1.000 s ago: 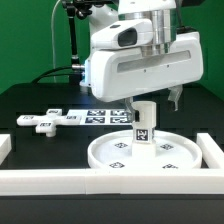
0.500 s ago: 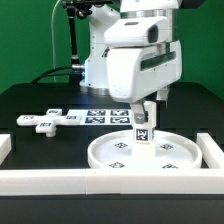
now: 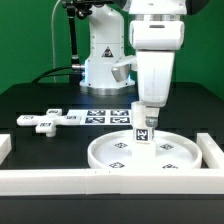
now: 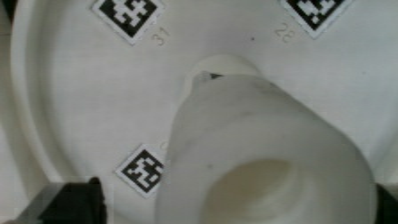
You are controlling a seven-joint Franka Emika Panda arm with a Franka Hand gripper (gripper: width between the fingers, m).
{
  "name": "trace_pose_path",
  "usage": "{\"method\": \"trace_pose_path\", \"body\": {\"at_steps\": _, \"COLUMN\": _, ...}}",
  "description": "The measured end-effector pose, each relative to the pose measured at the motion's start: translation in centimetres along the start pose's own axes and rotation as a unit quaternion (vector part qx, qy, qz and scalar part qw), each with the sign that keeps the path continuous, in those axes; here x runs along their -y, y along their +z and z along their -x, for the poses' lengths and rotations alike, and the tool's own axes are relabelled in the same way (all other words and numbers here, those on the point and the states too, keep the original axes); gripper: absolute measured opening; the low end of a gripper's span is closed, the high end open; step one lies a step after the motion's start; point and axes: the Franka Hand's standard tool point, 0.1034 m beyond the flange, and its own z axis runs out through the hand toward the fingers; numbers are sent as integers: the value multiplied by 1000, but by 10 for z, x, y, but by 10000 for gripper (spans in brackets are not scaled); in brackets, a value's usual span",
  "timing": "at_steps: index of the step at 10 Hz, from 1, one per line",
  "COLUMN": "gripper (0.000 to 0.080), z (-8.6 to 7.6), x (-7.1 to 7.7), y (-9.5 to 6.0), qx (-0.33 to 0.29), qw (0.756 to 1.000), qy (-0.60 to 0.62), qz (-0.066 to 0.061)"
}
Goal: Assemble round table
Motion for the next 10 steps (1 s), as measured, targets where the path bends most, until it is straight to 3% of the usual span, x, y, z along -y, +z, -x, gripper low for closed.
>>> {"method": "trace_pose_path", "body": {"at_steps": 5, "gripper": 649, "z": 5, "x": 0, "y": 1, "qx": 9, "qw": 994, "qy": -110, "qz": 0}}
{"method": "trace_pose_path", "body": {"at_steps": 7, "gripper": 422, "z": 6, "x": 2, "y": 3, "qx": 10, "qw": 994, "qy": -108, "qz": -4}}
{"method": "trace_pose_path", "body": {"at_steps": 10, "gripper": 415, "z": 7, "x": 4, "y": 4, "qx": 10, "qw": 994, "qy": -105, "qz": -9}}
